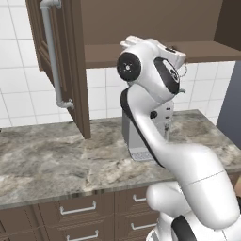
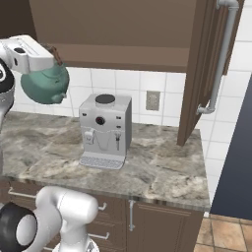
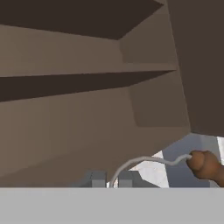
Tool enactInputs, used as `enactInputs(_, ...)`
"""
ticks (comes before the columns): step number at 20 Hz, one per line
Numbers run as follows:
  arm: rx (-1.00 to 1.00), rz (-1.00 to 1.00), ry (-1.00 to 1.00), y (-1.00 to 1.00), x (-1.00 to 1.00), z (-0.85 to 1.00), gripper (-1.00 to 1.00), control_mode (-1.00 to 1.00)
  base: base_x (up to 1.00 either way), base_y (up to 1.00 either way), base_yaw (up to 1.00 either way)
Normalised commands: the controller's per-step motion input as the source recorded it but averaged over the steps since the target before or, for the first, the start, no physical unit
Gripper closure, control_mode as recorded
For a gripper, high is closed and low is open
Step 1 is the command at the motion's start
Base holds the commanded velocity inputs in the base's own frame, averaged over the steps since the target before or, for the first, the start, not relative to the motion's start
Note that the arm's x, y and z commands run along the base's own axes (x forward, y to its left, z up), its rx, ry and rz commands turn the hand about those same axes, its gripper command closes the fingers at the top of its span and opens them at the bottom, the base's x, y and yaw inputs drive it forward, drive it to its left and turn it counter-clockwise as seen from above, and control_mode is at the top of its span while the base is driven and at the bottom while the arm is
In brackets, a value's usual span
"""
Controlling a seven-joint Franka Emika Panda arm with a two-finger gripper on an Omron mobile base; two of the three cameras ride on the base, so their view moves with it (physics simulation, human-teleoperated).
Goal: Open the cabinet, pick the kettle from the cabinet, and place it in the sink.
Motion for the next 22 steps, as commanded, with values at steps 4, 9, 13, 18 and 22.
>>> enactInputs(4, -0.02, 0.23, 0.00, -0.17, -0.26, -0.33, 1.00, -1.00, 0.00, 0.00, 0.00)
enactInputs(9, -0.01, 0.15, 0.04, -0.13, -0.18, -0.29, 1.00, -1.00, 0.00, 0.00, 0.00)
enactInputs(13, -0.03, 0.08, 0.04, -0.05, -0.15, -0.30, 1.00, -1.00, 0.00, 0.00, 0.00)
enactInputs(18, -0.02, 0.03, 0.04, -0.01, -0.15, -0.27, 1.00, -1.00, 0.00, 0.00, 0.00)
enactInputs(22, -0.01, 0.01, 0.03, 0.00, -0.10, -0.22, 1.00, -1.00, 0.00, 0.00, 0.00)
